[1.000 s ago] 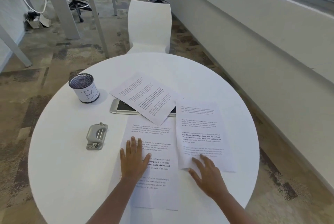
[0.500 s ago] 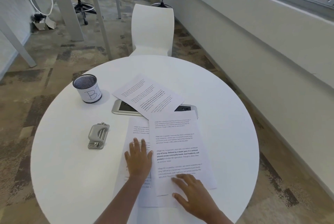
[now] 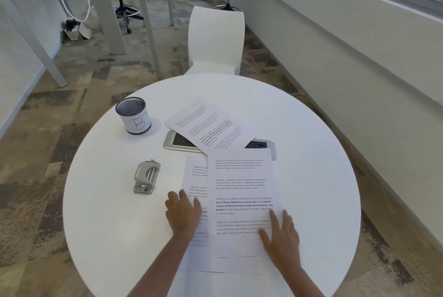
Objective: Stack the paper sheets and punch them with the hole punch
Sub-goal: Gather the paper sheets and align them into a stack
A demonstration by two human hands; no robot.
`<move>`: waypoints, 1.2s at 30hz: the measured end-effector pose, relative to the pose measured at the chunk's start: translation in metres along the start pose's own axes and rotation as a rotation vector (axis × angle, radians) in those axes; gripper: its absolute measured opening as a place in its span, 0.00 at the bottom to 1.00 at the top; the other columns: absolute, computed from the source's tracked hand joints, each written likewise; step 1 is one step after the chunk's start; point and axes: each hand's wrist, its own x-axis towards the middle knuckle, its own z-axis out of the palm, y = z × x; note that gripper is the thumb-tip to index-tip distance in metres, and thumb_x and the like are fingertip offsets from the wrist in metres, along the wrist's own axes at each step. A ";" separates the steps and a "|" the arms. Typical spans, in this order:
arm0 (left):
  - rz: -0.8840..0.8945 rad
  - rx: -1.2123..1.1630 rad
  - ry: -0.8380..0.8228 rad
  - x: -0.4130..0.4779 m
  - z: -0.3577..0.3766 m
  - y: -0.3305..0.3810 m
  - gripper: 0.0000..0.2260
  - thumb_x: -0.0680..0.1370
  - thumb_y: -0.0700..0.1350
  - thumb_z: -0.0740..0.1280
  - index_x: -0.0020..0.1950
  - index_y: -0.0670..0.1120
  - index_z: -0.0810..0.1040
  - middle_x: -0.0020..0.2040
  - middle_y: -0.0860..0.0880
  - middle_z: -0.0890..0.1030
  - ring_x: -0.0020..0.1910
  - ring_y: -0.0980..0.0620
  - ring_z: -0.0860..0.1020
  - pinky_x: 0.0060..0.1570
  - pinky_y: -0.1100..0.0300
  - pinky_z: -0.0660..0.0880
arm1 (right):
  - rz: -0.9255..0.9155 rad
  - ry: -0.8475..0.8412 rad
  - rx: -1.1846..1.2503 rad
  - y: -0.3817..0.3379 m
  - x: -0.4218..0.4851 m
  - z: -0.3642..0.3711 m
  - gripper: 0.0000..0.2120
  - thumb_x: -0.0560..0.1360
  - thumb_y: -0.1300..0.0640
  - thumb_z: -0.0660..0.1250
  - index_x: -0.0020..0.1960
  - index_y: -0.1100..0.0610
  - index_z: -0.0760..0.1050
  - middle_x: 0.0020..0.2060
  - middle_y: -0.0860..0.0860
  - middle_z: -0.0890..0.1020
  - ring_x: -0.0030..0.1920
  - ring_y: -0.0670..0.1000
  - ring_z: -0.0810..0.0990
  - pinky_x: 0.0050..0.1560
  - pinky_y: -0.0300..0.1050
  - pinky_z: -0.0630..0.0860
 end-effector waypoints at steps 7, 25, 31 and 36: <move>-0.042 -0.125 -0.105 -0.002 0.001 0.023 0.20 0.78 0.50 0.60 0.66 0.39 0.65 0.65 0.40 0.65 0.63 0.41 0.68 0.56 0.50 0.72 | -0.101 -0.106 -0.027 -0.029 -0.014 0.020 0.31 0.77 0.42 0.53 0.75 0.50 0.48 0.76 0.57 0.46 0.76 0.55 0.46 0.73 0.47 0.54; -0.043 -0.556 -0.152 0.077 -0.026 0.045 0.19 0.77 0.40 0.60 0.68 0.40 0.67 0.67 0.38 0.70 0.65 0.40 0.70 0.66 0.49 0.66 | -0.242 -0.090 -0.143 -0.043 0.065 0.002 0.30 0.78 0.42 0.52 0.75 0.49 0.47 0.77 0.55 0.45 0.76 0.54 0.44 0.74 0.52 0.50; -0.134 -0.746 -0.228 0.107 -0.028 0.070 0.17 0.76 0.38 0.59 0.64 0.37 0.71 0.63 0.34 0.75 0.62 0.37 0.73 0.61 0.47 0.70 | -0.242 -0.114 -0.152 -0.039 0.074 0.007 0.30 0.77 0.40 0.51 0.75 0.47 0.46 0.77 0.53 0.44 0.77 0.53 0.44 0.75 0.50 0.48; -0.253 -1.012 -0.264 0.117 -0.030 0.089 0.11 0.72 0.38 0.60 0.29 0.43 0.66 0.28 0.42 0.65 0.26 0.46 0.63 0.27 0.59 0.61 | -0.238 -0.129 -0.116 -0.034 0.075 0.007 0.30 0.77 0.40 0.51 0.75 0.46 0.45 0.77 0.51 0.43 0.76 0.52 0.43 0.75 0.48 0.46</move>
